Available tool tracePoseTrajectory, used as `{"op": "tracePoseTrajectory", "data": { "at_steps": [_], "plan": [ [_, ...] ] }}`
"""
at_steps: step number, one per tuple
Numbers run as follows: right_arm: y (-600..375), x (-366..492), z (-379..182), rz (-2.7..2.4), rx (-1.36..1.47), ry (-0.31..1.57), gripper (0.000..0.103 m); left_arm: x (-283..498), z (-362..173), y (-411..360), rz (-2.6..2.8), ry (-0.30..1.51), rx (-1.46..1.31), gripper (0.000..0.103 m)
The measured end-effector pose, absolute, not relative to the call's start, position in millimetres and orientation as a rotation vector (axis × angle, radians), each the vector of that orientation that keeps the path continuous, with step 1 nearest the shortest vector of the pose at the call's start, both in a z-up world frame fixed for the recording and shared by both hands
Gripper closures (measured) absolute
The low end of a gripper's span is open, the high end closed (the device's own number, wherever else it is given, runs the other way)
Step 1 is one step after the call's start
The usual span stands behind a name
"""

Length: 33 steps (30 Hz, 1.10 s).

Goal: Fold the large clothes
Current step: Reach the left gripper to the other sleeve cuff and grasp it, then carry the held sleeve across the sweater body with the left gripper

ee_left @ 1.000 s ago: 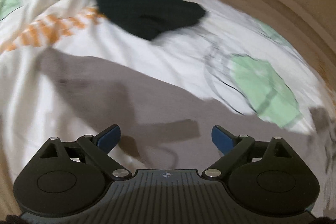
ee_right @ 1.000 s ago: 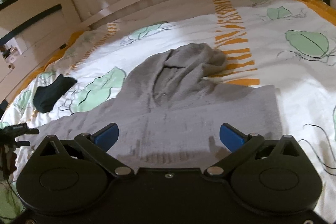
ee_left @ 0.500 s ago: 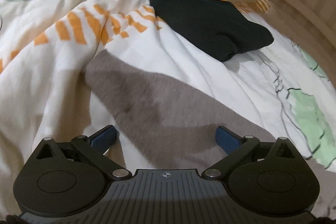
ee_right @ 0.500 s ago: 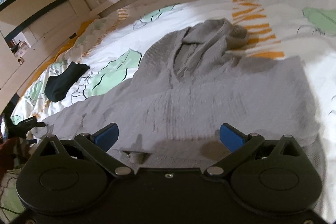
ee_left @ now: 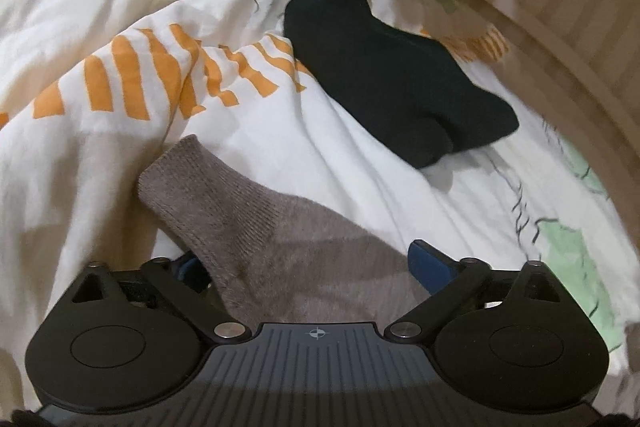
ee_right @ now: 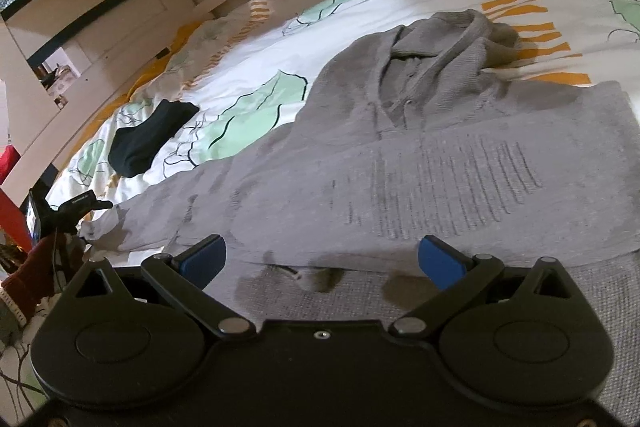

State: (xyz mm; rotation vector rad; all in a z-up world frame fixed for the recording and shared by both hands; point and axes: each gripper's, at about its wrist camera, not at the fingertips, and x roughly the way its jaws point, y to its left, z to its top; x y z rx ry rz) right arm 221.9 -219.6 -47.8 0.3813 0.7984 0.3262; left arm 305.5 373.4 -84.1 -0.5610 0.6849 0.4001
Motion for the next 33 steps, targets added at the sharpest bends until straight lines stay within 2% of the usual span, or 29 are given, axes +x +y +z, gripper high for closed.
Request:
{"op": "tracePoseTrajectory", "data": {
  "at_steps": [2, 5, 16, 24, 33],
  "plan": [
    [-219, 222, -48, 0.326, 0.384, 0.794, 0.001, 305, -81, 373, 0.416, 0.68, -0.545, 0.07],
    [-221, 223, -47, 0.319, 0.392, 0.792, 0.001, 301, -76, 373, 0.428, 0.662, -0.537, 0.096],
    [-226, 226, -36, 0.27, 0.316, 0.79, 0.001, 282, -2, 316, 0.265, 0.523, -0.552, 0.097],
    [-232, 233, -27, 0.173, 0.162, 0.843, 0.001, 279, 68, 215, 0.064, 0.501, -0.334, 0.097],
    [-263, 240, -11, 0.125, 0.205, 0.851, 0.001, 282, 121, 91, -0.201, 0.498, -0.252, 0.097]
  ]
}}
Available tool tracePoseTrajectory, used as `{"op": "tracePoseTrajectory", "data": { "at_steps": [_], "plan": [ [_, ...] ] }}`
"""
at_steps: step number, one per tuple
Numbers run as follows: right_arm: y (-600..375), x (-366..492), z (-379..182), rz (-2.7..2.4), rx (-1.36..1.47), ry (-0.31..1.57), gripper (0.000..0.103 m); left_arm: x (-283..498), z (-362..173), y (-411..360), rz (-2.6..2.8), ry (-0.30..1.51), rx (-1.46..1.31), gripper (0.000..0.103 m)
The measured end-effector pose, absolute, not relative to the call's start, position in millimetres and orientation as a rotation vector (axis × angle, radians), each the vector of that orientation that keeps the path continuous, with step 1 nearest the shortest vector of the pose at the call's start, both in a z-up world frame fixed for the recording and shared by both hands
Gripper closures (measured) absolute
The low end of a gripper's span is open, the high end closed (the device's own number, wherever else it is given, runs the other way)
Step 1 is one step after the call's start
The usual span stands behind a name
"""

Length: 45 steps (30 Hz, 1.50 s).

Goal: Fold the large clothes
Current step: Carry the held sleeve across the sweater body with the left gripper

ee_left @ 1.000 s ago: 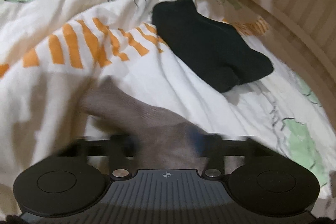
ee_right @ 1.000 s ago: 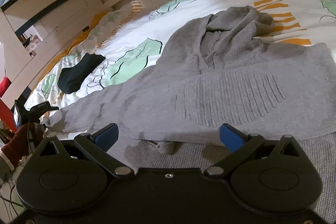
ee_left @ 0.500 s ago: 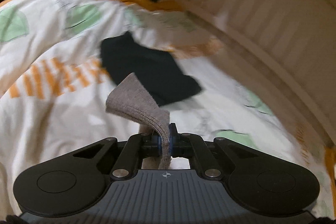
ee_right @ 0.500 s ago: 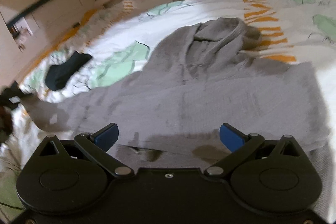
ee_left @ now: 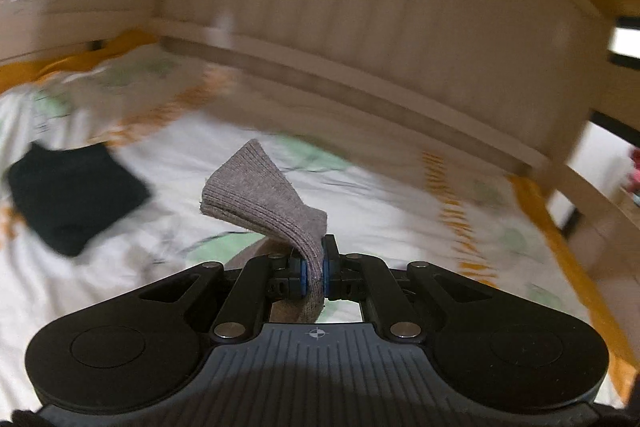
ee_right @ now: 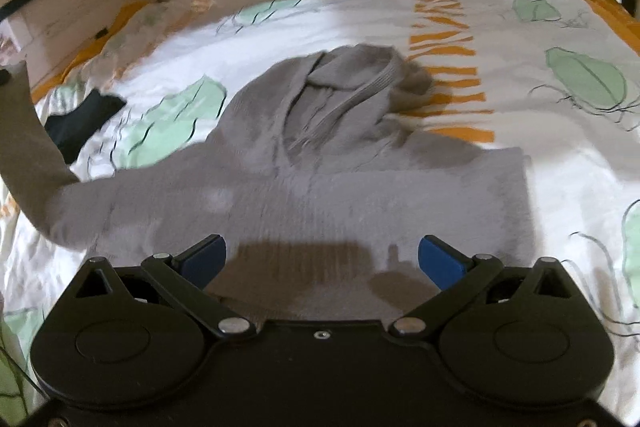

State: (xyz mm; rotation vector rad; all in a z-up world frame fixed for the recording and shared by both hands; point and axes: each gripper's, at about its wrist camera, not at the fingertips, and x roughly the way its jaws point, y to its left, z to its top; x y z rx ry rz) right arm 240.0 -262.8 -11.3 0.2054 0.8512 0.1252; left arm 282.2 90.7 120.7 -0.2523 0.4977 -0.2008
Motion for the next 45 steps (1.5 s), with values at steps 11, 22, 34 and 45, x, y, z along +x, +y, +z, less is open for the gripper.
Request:
{"op": "tracePoseTrajectory", "data": {
  "at_steps": [11, 22, 34, 45],
  "plan": [
    [-306, 240, 18, 0.029, 0.244, 0.757, 0.001, 303, 67, -63, -0.43, 0.622, -0.238, 0.096],
    [-345, 242, 28, -0.026, 0.358, 0.727, 0.001, 298, -25, -125, -0.549, 0.824, -0.224, 0.08],
    [-346, 243, 19, -0.033, 0.375, 0.732, 0.001, 262, 4, -65, -0.522, 0.659, 0.074, 0.044],
    [-315, 252, -29, 0.072, 0.379, 0.88, 0.001, 298, -48, 44, -0.231, 0.8, 0.07, 0.042]
  ]
}}
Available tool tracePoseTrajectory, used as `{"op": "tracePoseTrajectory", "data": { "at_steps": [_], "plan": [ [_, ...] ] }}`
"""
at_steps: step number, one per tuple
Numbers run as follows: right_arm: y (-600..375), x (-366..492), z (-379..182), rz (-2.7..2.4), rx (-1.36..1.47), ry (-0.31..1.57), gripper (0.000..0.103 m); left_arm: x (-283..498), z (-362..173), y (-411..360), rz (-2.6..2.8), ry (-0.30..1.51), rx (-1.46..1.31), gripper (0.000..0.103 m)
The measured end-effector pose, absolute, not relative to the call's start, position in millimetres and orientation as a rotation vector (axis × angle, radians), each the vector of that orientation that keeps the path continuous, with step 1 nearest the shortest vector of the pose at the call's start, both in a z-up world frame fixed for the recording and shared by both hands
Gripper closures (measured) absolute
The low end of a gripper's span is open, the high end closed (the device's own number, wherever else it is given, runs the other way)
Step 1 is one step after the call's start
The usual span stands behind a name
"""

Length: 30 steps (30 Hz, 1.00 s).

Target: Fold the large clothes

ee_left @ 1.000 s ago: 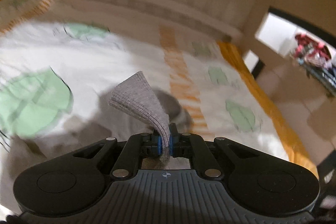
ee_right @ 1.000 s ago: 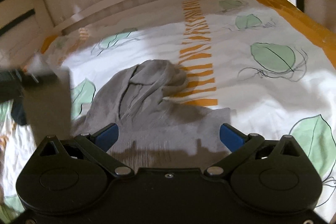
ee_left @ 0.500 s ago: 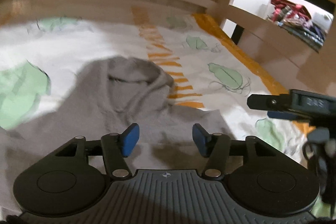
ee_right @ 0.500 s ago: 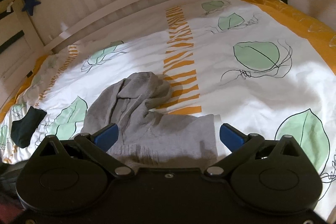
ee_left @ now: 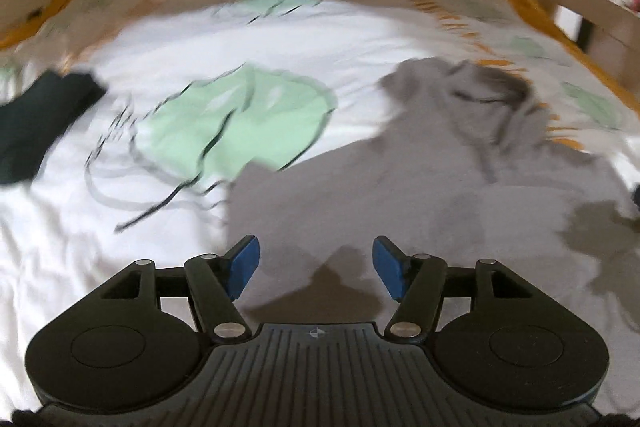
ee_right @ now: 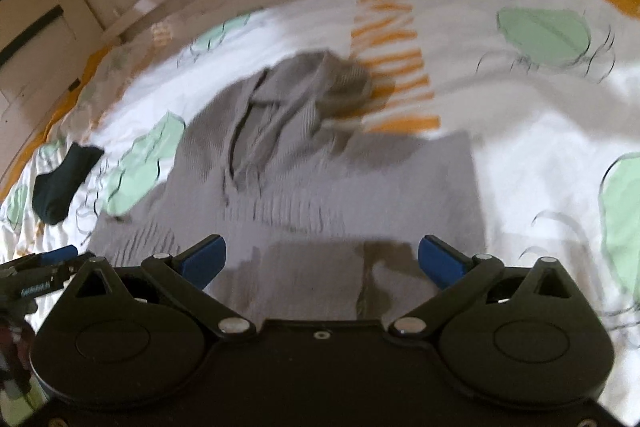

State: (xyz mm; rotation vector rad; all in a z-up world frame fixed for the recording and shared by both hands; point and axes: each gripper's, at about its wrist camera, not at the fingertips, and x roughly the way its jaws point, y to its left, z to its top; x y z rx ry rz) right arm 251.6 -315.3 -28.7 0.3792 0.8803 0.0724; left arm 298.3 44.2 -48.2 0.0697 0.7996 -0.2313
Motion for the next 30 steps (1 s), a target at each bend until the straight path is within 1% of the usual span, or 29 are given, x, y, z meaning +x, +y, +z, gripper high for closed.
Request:
{"op": "tracePoseTrajectory", "data": {
  "at_steps": [3, 6, 7, 8, 17, 19, 21, 25, 26, 27, 28, 30],
  "plan": [
    [-310, 252, -40, 0.084, 0.387, 0.912, 0.001, 308, -63, 63, -0.193, 0.849, 0.028, 0.042],
    [-306, 252, -50, 0.096, 0.391, 0.938, 0.001, 323, -68, 77, -0.183, 0.896, -0.089, 0.037],
    [-305, 252, -53, 0.099, 0.396, 0.948, 0.001, 327, -69, 77, -0.178, 0.911, -0.09, 0.032],
    [-305, 252, -57, 0.102, 0.403, 0.96, 0.001, 331, -70, 76, -0.174, 0.924, -0.08, 0.029],
    [-309, 250, -64, 0.113, 0.446, 0.947, 0.001, 341, -70, 78, -0.182, 0.941, -0.107, 0.029],
    [-309, 250, -64, 0.107, 0.438, 0.945, 0.008, 341, -67, 77, -0.183, 0.927, -0.101, 0.029],
    [-307, 251, -62, 0.104, 0.419, 0.941, 0.028, 340, -63, 77, -0.186, 0.916, -0.108, 0.029],
    [-304, 252, -64, 0.101, 0.387, 0.945, 0.045, 339, -58, 77, -0.194, 0.899, -0.125, 0.029],
    [-303, 251, -64, 0.094, 0.372, 0.941, 0.06, 339, -57, 78, -0.194, 0.895, -0.126, 0.029],
    [-302, 251, -64, 0.087, 0.358, 0.937, 0.081, 340, -56, 78, -0.193, 0.893, -0.128, 0.029],
    [-302, 251, -63, 0.091, 0.356, 0.93, 0.085, 340, -55, 79, -0.188, 0.891, -0.13, 0.029],
    [-300, 250, -58, 0.104, 0.363, 0.903, 0.086, 340, -53, 81, -0.18, 0.885, -0.138, 0.029]
  ]
}}
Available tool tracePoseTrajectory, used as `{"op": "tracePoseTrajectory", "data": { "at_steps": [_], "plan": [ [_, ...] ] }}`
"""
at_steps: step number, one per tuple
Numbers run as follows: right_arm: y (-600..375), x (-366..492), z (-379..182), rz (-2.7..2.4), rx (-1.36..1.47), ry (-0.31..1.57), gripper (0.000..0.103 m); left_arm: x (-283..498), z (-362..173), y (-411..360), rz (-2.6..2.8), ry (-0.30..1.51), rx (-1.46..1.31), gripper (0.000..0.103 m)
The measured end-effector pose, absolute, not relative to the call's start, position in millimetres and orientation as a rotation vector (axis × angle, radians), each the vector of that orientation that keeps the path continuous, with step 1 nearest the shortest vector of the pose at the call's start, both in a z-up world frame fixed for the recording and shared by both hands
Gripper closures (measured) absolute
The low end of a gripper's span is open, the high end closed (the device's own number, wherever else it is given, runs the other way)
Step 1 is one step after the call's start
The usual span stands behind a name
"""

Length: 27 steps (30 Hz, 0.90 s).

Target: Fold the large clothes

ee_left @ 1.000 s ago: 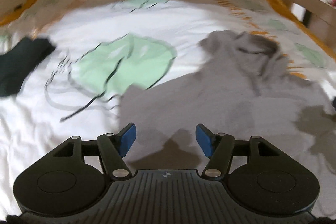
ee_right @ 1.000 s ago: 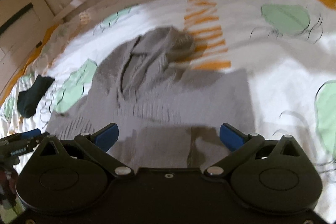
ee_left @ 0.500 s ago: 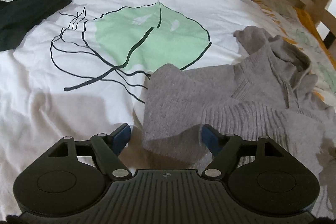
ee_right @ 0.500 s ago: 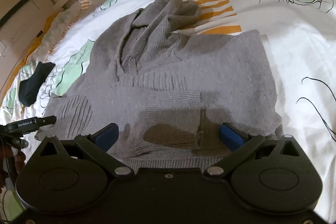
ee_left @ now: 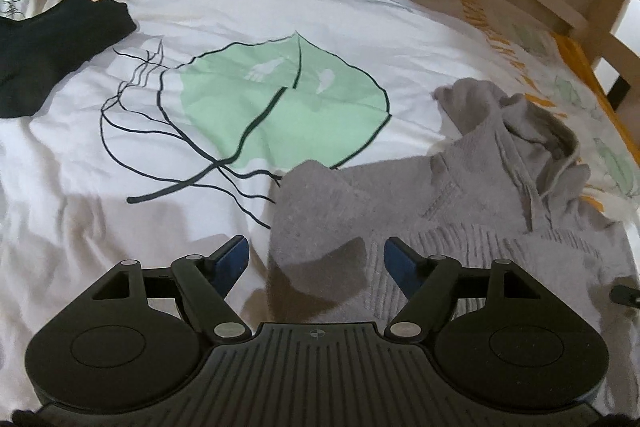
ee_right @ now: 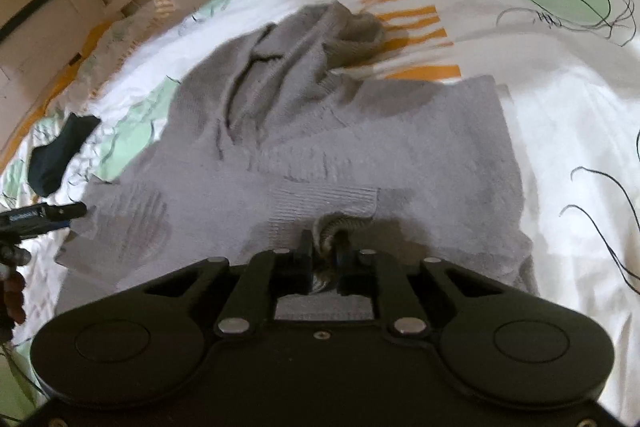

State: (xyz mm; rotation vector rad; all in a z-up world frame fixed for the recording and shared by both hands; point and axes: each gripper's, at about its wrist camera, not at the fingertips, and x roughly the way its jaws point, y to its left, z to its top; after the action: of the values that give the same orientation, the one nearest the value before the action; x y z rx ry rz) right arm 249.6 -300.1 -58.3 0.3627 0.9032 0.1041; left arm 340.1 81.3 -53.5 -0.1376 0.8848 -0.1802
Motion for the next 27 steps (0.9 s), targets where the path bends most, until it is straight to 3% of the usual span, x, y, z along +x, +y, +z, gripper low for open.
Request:
{"op": "tracePoseTrajectory", "data": {
  "at_steps": [8, 16, 24, 27],
  "plan": [
    [-303, 233, 4, 0.194, 0.33, 0.628, 0.087, 340, -45, 84, -0.16, 0.847, -0.117, 0.029],
    [-334, 249, -34, -0.015, 0.357, 0.809, 0.087, 340, -52, 77, -0.176, 0.866, -0.093, 0.029],
    [-324, 239, -5, 0.078, 0.323, 0.672, 0.087, 335, -55, 69, -0.198, 0.872, -0.041, 0.029],
    [-335, 247, -14, -0.003, 0.299, 0.73, 0.086, 337, -62, 68, -0.186, 0.906, -0.009, 0.029]
  ]
}}
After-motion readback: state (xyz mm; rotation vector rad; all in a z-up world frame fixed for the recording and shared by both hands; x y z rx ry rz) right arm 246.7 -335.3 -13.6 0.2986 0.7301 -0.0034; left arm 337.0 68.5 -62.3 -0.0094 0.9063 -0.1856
